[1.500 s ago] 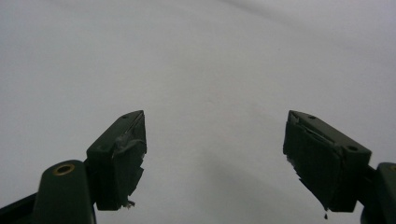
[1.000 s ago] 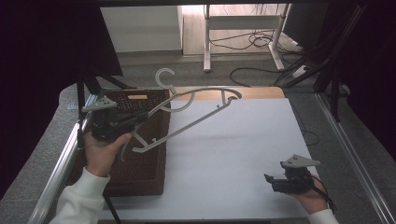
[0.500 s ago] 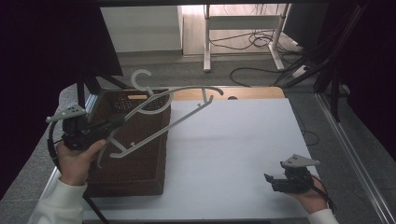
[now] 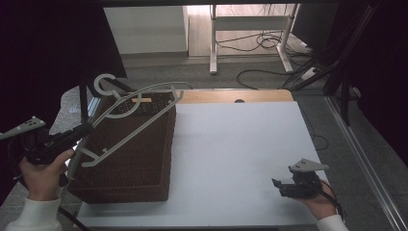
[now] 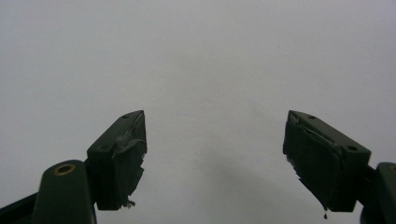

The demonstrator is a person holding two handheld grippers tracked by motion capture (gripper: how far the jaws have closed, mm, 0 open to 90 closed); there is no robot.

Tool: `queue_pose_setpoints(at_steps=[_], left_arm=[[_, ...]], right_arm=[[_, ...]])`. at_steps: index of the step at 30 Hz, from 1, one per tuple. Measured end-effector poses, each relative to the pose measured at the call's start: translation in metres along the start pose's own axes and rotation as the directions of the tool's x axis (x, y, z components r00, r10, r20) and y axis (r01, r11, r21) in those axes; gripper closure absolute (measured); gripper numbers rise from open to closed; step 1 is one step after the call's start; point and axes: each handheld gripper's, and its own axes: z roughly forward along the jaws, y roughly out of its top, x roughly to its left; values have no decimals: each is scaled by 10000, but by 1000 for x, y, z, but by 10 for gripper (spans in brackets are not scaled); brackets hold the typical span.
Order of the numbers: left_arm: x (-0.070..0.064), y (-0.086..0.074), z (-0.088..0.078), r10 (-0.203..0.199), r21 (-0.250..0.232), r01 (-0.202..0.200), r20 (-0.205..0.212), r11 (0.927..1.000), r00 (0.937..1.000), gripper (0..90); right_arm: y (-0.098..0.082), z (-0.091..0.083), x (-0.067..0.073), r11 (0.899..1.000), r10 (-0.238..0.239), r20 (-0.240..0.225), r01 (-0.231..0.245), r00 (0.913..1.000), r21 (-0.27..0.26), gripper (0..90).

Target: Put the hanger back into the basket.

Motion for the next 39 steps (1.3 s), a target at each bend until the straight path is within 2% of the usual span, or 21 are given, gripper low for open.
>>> queue_pose_setpoints(at_steps=[5,8,13,23,26,33,38,39], left_arm=[[13,-7,-1,-10,-8,10,-460,10000,9989,822],[23,-12,1,-156,4,156,-647,9999,9978,821],[31,-17,6,-120,83,128,-832,9999,9965,821],[46,-29,10,-180,134,193,-942,9997,9954,820],[50,-32,11,-215,163,236,-1204,9996,9925,820],[54,-38,16,-177,256,210,-1227,9994,9923,817],[59,-43,23,-146,378,189,-1102,9991,9938,814],[61,-44,26,-198,549,249,-910,9982,9957,811]], right_arm=[[1,1,0,10000,-14,-9,14,10000,2,223],[0,1,0,10000,-15,-18,15,10000,19,223],[0,0,0,10000,-25,8,25,10000,28,223],[0,1,0,10000,-2,11,2,10000,73,223],[0,2,0,10000,-19,7,19,10000,77,223],[0,3,0,9999,-19,0,19,10000,115,223],[0,3,0,9999,-21,4,21,10000,114,223],[0,3,0,9999,-18,7,18,10000,117,223]])
